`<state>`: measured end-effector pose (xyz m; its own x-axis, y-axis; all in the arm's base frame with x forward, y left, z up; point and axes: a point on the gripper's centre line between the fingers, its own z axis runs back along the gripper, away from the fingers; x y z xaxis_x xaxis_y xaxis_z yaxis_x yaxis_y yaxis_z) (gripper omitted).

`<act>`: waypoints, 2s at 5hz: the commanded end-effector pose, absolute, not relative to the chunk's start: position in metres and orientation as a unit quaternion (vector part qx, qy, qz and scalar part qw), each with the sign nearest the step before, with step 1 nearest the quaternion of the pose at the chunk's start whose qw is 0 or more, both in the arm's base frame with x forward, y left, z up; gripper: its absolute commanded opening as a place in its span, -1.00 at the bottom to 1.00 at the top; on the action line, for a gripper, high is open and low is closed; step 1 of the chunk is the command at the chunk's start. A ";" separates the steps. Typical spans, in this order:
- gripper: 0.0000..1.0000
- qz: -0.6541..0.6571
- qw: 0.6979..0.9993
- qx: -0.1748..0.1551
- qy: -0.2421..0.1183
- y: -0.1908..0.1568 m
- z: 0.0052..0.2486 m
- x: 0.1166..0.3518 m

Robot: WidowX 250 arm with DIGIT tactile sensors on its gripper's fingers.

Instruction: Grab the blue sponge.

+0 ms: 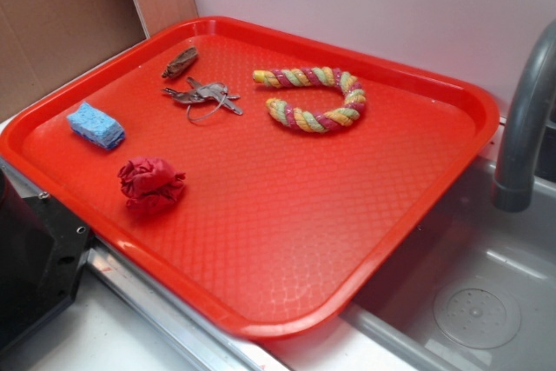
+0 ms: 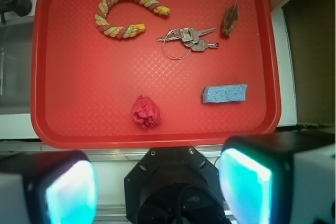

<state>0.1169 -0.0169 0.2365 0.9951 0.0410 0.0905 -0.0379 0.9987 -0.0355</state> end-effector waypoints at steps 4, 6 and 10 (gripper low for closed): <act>1.00 -0.230 0.971 -0.006 -0.058 0.038 0.199 0.148; 1.00 -0.466 0.884 0.013 -0.042 0.049 0.164 0.167; 1.00 -0.599 0.800 -0.008 0.019 0.100 0.088 0.162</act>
